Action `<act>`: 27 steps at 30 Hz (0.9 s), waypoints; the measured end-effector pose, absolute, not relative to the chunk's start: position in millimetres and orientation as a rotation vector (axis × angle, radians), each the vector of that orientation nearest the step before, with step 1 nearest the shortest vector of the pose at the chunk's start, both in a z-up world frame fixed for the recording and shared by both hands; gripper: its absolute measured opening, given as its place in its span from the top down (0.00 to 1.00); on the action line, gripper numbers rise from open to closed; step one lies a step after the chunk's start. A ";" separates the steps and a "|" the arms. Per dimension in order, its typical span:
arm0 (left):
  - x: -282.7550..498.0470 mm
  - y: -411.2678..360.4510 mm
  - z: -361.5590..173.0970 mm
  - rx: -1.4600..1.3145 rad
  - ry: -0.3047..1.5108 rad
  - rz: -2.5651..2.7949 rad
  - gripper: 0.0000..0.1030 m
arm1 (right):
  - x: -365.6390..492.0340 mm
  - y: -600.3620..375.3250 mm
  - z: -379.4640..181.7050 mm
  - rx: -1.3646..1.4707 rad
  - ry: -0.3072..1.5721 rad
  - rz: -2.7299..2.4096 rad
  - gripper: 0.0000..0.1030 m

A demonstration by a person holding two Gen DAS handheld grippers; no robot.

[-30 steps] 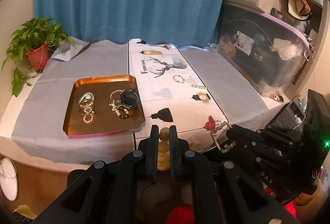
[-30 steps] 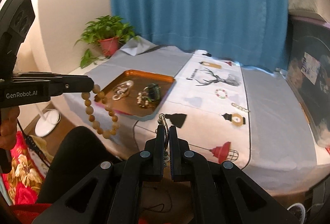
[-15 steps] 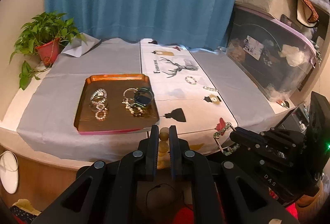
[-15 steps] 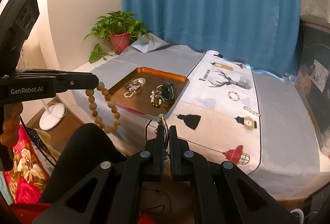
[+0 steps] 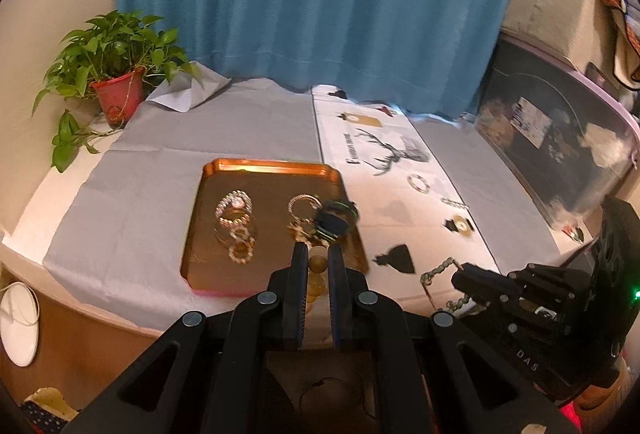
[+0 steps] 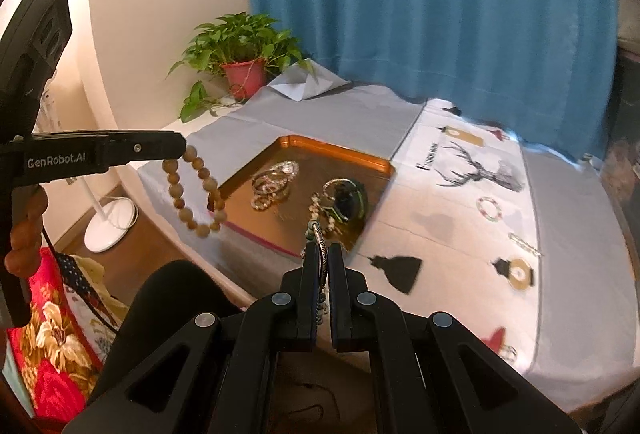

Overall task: Organize jewelry
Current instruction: 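Lower both held items into the tray and open both tools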

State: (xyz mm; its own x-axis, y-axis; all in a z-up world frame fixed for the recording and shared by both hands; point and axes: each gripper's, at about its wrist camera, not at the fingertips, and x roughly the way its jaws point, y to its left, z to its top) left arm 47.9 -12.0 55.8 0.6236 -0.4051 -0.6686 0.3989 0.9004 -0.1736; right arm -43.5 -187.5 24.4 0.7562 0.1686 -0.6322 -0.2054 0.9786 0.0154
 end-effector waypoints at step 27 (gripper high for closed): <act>197.1 -23.5 -40.2 0.056 0.912 -0.405 0.60 | 127.8 -148.7 -57.1 -0.020 0.827 0.286 0.92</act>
State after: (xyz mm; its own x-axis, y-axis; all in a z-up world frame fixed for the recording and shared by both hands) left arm 197.1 -23.5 -40.2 0.5423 -0.3175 -0.7779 0.3645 0.9231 -0.1226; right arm 127.8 -148.7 -57.1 0.6411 0.2432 -0.7279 -0.2590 0.9614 0.0931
